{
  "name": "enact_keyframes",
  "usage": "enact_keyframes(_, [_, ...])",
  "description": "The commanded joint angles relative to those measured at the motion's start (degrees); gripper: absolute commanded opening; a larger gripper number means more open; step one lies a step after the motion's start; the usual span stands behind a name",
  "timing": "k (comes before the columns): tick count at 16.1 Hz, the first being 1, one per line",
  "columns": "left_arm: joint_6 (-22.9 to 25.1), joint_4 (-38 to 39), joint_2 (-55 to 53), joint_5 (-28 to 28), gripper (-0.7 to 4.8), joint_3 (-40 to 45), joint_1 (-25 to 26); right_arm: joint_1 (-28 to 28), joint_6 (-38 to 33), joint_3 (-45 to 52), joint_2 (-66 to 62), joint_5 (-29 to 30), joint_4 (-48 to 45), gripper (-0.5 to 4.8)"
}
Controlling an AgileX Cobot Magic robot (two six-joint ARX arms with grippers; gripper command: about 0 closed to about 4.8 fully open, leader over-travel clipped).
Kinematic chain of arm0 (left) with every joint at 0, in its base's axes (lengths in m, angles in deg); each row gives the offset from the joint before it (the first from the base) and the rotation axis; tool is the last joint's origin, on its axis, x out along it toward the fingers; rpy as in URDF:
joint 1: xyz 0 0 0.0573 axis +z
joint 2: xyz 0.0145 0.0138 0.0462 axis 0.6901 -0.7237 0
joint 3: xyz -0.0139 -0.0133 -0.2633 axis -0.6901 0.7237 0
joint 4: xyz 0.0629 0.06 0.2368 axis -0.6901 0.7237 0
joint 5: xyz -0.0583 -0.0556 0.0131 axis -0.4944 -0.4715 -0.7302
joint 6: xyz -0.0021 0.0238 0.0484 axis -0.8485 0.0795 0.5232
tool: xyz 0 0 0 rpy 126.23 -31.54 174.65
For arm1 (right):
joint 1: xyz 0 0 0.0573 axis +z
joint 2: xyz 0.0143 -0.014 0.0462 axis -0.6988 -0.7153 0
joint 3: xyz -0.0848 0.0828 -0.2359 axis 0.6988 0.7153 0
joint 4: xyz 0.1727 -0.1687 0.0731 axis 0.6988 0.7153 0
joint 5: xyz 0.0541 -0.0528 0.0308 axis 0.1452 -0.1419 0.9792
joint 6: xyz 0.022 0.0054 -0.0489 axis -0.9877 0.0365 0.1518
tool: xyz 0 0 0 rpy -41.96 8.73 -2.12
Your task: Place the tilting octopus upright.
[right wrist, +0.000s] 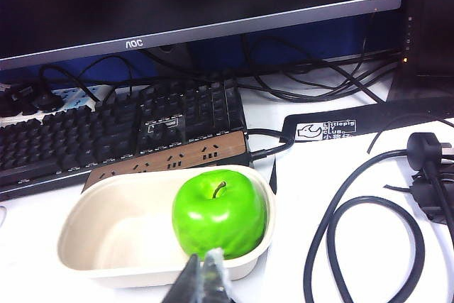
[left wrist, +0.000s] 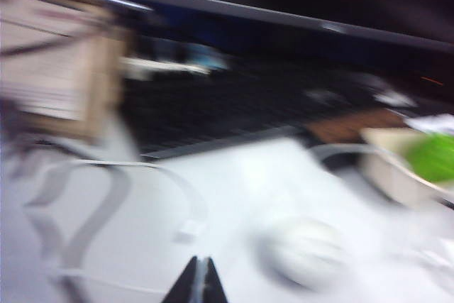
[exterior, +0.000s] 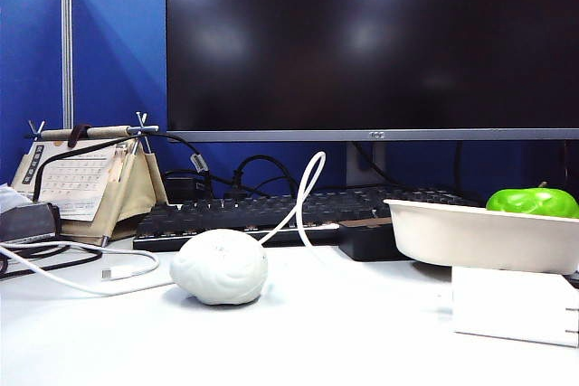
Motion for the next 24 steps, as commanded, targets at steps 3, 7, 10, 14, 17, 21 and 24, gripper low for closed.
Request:
enact_keyframes(3, [0.28,-0.74,0.17,-2.01,-0.06,-0.15,9.99,0.04,-0.04,-0.11,-0.02,-0.09,-0.59,-0.05])
enact_keyframes(7, [0.50,-0.79,0.17,-4.39,-0.06,-0.15,17.27,0.04,-0.04,-0.11,-0.02,-0.09,-0.59,-0.05])
enact_keyframes(10, [1.51,-0.79,0.17,-4.22,-0.06,-0.15,17.29,0.04,-0.04,-0.11,0.00,-0.09,-0.59,-0.05])
enact_keyframes(14, [1.53,-4.04,0.17,-4.31,-0.06,1.70,17.59,0.04,-0.04,-0.11,-0.02,-0.09,-0.59,-0.05])
enact_keyframes(17, [0.85,-12.76,0.17,-6.10,-0.06,6.08,17.59,0.04,-0.04,-0.11,-0.02,-0.09,-0.59,-0.05])
enact_keyframes(21, [0.90,-16.92,0.17,-5.64,-0.06,8.79,17.59,0.04,-0.04,-0.11,-0.02,-0.09,-0.59,-0.05])
enact_keyframes(24, [0.87,-19.23,0.17,-5.68,-0.06,9.92,17.73,0.04,-0.04,-0.11,0.00,-0.09,-0.59,-0.05])
